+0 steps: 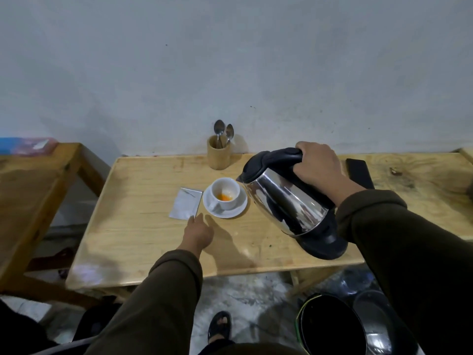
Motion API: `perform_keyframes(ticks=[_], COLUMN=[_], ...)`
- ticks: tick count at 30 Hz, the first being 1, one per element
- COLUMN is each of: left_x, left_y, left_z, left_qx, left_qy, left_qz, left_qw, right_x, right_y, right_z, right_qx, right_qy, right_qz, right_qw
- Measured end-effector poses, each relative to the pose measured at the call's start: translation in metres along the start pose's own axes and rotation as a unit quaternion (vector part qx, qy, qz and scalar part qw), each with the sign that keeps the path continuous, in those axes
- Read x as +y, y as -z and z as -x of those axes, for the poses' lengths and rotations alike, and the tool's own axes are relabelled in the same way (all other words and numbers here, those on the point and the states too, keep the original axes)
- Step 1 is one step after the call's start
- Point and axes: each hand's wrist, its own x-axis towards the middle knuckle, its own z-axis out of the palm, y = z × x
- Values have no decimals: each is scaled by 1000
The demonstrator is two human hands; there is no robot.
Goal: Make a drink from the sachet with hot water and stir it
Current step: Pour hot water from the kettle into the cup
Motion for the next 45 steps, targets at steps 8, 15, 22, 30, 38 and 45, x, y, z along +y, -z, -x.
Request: perform_keyframes(ticks=[8,15,22,30,38,45], left_x=[9,12,13,11,9,9], left_y=[-3,0,-2,-3,-4,-5], left_z=[-20,-41,-45,-54,-56,-59], left_qx=[-22,5,-10,-14,-17,-12], left_qy=[-11,30,40,28,5,13], left_qz=[9,32,55,52,23,23], left_qw=[1000,999,998,998,1000,1000], right_x=[-23,-38,-49,-59,-61,-63], right_y=[-10,-16,-19,-17,-15,-14], right_z=[-23,-28,-31,-36,-36,-35], right_qx=[-55,-83,-95,-98,-96,-100], right_qy=[3,-7,2,15,8,-1], right_qz=[55,82,116,129,122,135], right_qw=[997,993,989,987,988,986])
